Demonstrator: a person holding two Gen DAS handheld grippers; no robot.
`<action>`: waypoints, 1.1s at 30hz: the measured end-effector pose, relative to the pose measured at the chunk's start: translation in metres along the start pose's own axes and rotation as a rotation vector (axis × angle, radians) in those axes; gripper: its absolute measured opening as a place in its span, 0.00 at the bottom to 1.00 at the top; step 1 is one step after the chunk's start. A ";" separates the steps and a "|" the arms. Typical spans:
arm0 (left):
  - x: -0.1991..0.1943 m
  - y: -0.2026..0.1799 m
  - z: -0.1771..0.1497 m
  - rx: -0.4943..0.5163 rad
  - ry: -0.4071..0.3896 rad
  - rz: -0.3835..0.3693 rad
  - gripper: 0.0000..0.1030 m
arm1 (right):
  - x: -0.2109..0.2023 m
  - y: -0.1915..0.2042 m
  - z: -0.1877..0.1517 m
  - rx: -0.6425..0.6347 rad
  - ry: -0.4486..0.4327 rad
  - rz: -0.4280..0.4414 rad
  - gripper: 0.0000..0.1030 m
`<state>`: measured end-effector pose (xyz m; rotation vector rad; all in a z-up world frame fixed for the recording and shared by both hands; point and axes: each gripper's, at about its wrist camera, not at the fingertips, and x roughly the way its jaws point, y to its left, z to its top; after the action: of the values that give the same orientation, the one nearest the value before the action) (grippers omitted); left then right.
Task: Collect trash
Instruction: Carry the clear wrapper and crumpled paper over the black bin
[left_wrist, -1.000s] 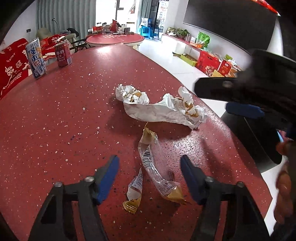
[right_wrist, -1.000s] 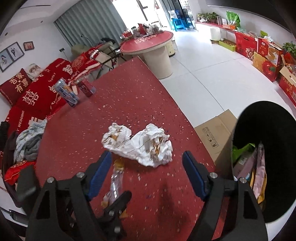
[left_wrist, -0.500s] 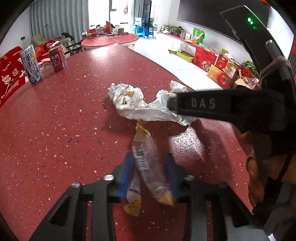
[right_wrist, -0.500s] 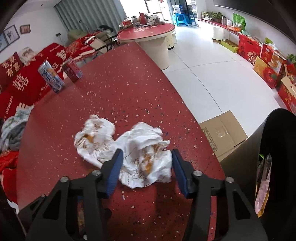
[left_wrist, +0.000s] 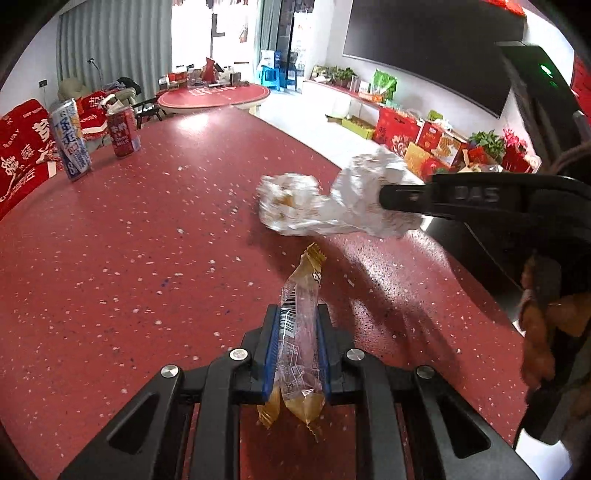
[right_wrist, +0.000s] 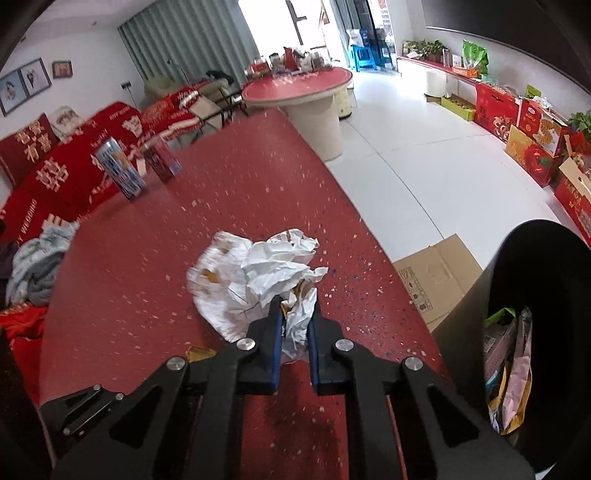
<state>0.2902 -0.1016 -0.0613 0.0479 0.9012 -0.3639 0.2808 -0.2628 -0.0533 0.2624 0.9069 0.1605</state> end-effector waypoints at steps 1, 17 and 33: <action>-0.005 0.001 0.000 -0.002 -0.008 0.003 1.00 | -0.005 -0.001 0.000 0.005 -0.008 0.006 0.12; -0.052 -0.022 0.008 0.014 -0.093 -0.046 1.00 | -0.109 -0.017 -0.007 0.033 -0.190 0.052 0.12; -0.043 -0.134 0.040 0.174 -0.108 -0.151 1.00 | -0.170 -0.106 -0.037 0.170 -0.285 -0.023 0.12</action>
<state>0.2526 -0.2230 0.0116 0.1201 0.7661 -0.5797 0.1508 -0.4006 0.0219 0.4216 0.6408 0.0225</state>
